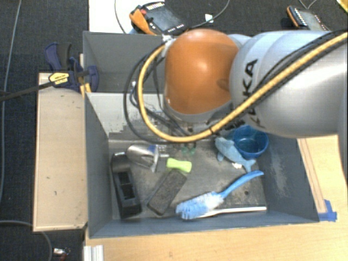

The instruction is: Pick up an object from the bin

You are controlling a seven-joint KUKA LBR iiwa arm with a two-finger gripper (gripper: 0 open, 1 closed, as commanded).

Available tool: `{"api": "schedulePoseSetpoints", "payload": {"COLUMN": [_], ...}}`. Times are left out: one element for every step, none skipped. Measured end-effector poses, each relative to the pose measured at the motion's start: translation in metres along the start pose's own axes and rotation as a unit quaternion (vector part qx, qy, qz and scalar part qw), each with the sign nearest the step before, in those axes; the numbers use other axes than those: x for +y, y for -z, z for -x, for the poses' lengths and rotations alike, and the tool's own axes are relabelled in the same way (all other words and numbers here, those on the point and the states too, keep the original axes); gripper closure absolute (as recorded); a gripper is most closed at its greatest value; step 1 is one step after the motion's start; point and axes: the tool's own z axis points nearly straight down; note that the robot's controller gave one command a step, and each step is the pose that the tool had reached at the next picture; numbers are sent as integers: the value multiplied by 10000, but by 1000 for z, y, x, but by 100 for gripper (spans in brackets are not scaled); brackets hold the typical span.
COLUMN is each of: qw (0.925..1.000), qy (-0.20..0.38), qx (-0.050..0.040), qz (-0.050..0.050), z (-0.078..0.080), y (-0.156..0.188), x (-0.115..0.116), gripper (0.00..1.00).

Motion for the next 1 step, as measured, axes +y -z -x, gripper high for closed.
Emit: {"api": "schedulePoseSetpoints", "payload": {"qw": [9986], "qy": [-533], "qx": [-21], "qz": [8], "z": [34], "y": [-142], "x": [-67], "gripper": [0]}}
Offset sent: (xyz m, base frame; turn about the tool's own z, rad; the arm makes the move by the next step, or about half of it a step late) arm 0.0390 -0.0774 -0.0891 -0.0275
